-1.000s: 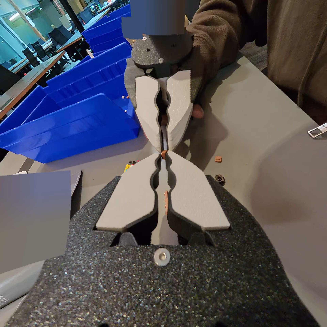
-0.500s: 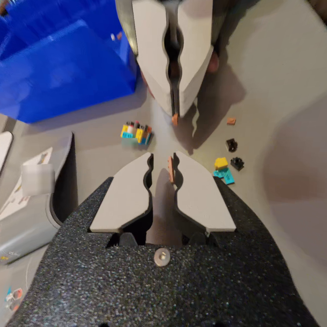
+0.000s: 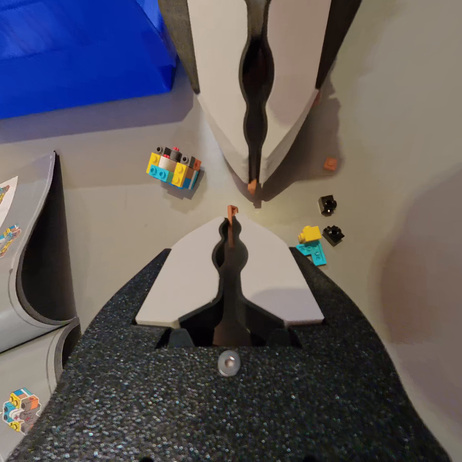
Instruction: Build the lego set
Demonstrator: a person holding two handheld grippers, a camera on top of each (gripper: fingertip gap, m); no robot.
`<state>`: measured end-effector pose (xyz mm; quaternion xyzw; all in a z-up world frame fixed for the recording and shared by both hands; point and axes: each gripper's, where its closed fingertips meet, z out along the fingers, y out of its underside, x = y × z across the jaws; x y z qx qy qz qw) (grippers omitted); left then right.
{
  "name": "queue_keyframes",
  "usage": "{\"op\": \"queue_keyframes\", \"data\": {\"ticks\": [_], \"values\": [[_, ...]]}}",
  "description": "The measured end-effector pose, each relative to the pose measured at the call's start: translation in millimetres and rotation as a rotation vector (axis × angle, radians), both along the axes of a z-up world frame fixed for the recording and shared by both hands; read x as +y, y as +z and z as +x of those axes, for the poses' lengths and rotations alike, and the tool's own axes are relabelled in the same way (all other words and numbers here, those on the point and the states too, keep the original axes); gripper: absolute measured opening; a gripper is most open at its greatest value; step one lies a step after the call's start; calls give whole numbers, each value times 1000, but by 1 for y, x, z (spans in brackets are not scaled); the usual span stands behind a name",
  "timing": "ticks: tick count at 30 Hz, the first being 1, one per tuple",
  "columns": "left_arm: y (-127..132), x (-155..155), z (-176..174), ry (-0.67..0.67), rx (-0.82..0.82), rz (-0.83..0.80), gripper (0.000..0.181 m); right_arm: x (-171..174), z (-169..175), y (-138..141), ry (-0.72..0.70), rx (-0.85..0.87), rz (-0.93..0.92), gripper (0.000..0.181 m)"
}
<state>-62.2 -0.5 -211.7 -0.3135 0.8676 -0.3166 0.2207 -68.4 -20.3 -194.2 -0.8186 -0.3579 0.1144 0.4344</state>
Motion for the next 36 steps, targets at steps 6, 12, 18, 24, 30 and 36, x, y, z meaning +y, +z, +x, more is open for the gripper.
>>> {"op": "queue_keyframes", "data": {"ticks": [6,12,18,24,30,36], "values": [[9,-8,1,-27,-51,-3,3,2,2,-4,-19,-13,-29,3],[10,-12,1,-28,-52,-17,3,3,3,-6,-35,-37,-25,3],[7,-13,1,-13,-31,-23,3,4,6,-9,-71,-79,-21,3],[5,-14,2,-2,-15,-24,3,5,8,-12,-92,-112,-28,3],[5,-14,2,19,6,-46,3,5,8,-13,-108,-113,-34,3],[4,-15,1,81,105,-174,3,6,9,-13,-119,-97,-43,7]]}}
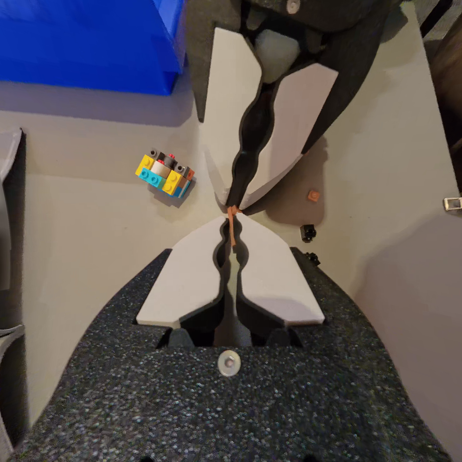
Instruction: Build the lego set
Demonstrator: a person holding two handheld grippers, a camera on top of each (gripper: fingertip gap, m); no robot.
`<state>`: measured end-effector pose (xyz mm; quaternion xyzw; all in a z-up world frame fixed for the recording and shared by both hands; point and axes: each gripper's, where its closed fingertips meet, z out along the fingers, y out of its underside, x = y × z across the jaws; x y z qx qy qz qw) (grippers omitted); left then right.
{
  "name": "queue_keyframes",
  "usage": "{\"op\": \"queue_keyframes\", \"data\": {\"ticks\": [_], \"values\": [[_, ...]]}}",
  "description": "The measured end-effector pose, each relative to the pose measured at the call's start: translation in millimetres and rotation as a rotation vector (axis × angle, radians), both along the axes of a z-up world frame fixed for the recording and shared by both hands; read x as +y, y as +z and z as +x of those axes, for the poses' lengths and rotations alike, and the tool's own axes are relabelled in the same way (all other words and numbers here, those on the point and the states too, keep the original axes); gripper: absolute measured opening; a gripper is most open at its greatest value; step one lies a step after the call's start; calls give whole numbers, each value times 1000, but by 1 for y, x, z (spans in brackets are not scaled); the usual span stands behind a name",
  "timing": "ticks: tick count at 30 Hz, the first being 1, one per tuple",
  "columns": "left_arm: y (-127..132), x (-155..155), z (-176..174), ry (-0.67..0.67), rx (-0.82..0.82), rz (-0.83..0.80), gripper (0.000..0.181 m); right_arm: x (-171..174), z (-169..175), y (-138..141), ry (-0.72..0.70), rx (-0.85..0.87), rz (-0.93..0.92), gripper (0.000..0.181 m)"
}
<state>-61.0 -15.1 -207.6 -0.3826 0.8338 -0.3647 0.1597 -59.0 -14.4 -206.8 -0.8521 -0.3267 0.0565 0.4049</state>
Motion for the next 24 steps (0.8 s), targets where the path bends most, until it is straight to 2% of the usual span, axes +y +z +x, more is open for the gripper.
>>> {"op": "queue_keyframes", "data": {"ticks": [7,12,18,24], "values": [[4,0,0,69,101,-179,3,1,2,2,-14,45,-13,6],[4,3,0,96,132,-208,2,2,2,2,-17,51,-17,6],[-2,4,-3,67,120,-127,3,-3,4,3,10,63,-25,7],[-4,7,-6,-37,-8,93,3,-16,-5,5,130,74,-24,8]]}}
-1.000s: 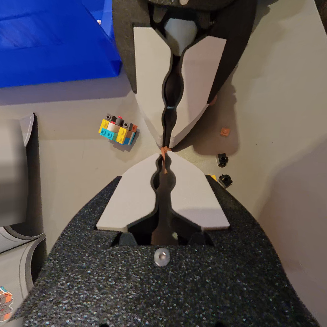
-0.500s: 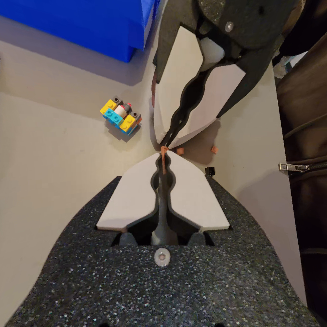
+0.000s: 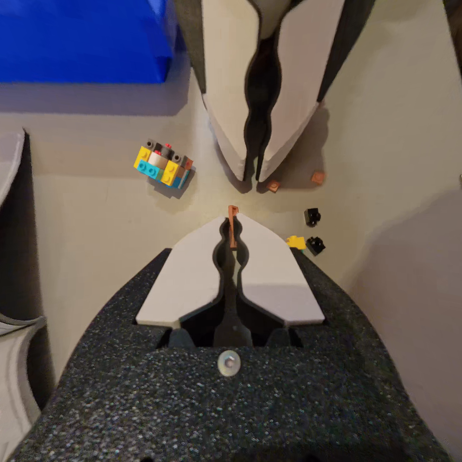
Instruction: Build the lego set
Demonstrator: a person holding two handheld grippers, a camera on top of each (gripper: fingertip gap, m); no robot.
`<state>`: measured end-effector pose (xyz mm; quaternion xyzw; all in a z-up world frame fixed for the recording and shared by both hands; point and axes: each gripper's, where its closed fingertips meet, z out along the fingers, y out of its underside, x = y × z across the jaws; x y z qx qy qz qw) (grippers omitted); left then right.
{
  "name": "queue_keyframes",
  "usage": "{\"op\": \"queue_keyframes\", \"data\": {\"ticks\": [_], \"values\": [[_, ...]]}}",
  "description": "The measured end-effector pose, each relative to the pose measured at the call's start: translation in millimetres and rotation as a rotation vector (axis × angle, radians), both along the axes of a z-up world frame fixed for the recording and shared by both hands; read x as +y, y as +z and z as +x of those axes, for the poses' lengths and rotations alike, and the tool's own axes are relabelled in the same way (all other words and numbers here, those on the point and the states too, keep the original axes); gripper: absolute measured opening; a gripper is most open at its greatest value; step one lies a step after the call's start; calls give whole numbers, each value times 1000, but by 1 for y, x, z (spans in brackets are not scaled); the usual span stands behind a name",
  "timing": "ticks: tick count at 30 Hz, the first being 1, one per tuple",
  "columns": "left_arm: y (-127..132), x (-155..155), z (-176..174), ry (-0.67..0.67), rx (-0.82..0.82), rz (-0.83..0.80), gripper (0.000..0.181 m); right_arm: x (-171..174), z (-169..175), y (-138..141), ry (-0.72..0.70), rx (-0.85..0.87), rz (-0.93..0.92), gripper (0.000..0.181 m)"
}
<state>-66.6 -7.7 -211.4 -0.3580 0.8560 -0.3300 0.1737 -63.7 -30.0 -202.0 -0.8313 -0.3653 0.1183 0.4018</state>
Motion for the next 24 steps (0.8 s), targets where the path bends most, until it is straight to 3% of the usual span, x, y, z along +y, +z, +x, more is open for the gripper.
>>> {"op": "queue_keyframes", "data": {"ticks": [6,24], "values": [[0,-3,-4,-88,-73,115,3,0,0,-2,-1,-10,-2,8],[4,-6,-8,-131,-102,125,8,-3,-1,-2,19,3,-11,9]]}}
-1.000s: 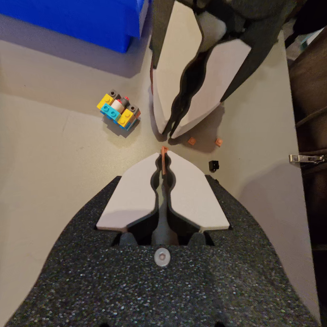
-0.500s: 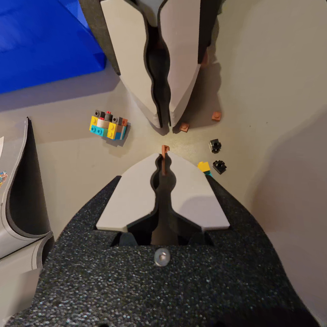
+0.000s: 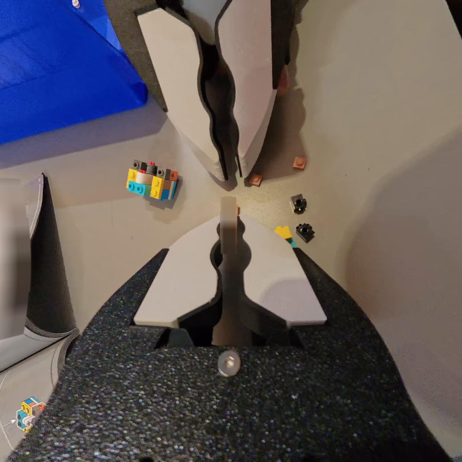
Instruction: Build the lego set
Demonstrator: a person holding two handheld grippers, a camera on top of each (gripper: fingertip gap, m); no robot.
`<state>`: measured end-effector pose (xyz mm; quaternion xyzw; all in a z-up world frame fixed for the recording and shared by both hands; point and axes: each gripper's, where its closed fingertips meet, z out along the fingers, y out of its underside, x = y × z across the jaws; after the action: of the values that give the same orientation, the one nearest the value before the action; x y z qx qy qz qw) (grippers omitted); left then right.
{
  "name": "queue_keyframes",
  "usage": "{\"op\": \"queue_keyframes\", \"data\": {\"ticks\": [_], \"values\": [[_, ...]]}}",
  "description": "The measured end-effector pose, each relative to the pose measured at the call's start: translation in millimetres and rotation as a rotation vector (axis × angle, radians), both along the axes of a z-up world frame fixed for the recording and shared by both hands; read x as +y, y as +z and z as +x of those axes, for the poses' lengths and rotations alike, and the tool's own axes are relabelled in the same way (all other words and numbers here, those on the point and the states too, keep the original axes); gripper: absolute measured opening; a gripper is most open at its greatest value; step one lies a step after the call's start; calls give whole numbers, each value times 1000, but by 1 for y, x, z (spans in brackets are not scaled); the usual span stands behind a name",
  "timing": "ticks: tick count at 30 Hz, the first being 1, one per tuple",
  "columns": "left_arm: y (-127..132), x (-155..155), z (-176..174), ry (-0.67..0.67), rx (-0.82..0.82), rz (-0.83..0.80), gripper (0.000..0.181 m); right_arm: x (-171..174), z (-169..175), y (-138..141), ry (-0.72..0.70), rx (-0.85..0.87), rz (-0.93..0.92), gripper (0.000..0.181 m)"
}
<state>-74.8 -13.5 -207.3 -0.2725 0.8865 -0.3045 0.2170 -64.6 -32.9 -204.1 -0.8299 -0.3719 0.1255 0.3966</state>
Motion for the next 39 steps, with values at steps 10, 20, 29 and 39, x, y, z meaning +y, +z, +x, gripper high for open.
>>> {"op": "queue_keyframes", "data": {"ticks": [10,20,29,39], "values": [[-1,5,0,36,32,-27,12,-2,-1,0,14,18,-18,11],[-1,9,1,81,80,-124,12,-3,-1,-1,14,12,-17,11],[-8,4,-5,36,92,-65,5,-2,-1,-1,11,3,-13,11],[-6,5,-5,28,73,-45,11,-4,-2,0,30,21,-15,12]]}}
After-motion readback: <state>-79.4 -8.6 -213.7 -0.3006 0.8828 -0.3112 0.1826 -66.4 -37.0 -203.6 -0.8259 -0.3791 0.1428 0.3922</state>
